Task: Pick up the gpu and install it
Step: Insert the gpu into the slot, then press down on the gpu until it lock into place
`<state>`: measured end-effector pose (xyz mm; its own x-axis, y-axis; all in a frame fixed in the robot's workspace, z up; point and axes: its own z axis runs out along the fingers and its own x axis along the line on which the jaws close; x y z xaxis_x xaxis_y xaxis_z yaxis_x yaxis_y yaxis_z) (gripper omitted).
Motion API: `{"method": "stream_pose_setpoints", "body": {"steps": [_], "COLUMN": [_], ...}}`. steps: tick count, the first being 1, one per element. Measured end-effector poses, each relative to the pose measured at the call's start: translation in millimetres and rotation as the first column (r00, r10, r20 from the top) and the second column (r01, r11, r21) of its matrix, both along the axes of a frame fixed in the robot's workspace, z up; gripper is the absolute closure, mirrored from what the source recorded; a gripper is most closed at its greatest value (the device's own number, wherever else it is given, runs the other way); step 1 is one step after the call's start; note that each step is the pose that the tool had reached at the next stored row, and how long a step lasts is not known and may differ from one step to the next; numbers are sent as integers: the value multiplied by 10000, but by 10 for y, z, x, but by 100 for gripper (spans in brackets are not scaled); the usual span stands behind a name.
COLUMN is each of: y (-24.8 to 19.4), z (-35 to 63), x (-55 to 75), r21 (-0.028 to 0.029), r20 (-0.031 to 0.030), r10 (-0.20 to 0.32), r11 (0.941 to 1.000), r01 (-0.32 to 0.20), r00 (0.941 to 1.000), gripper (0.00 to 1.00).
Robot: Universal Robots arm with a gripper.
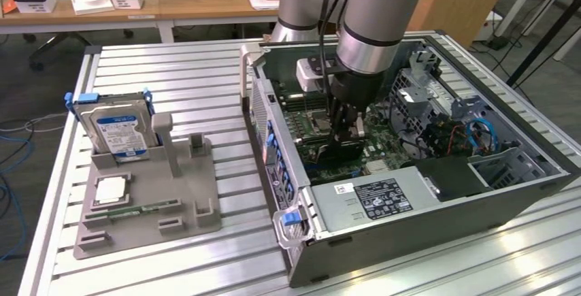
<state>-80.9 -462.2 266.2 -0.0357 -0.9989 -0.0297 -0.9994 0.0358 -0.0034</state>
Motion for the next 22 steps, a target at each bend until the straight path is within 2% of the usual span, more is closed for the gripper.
{"method": "stream_pose_setpoints", "body": {"steps": [5, 10, 22], "y": [0, 0, 0], "z": [3, 97, 99], "x": [0, 0, -4], "r21": [-1, -1, 0], "r20": [-1, 0, 0], "r10": [0, -1, 0], "r11": [10000, 10000, 10000], "r01": [0, 1, 0], "r00": [10000, 10000, 10000], "gripper": [89, 89, 89]}}
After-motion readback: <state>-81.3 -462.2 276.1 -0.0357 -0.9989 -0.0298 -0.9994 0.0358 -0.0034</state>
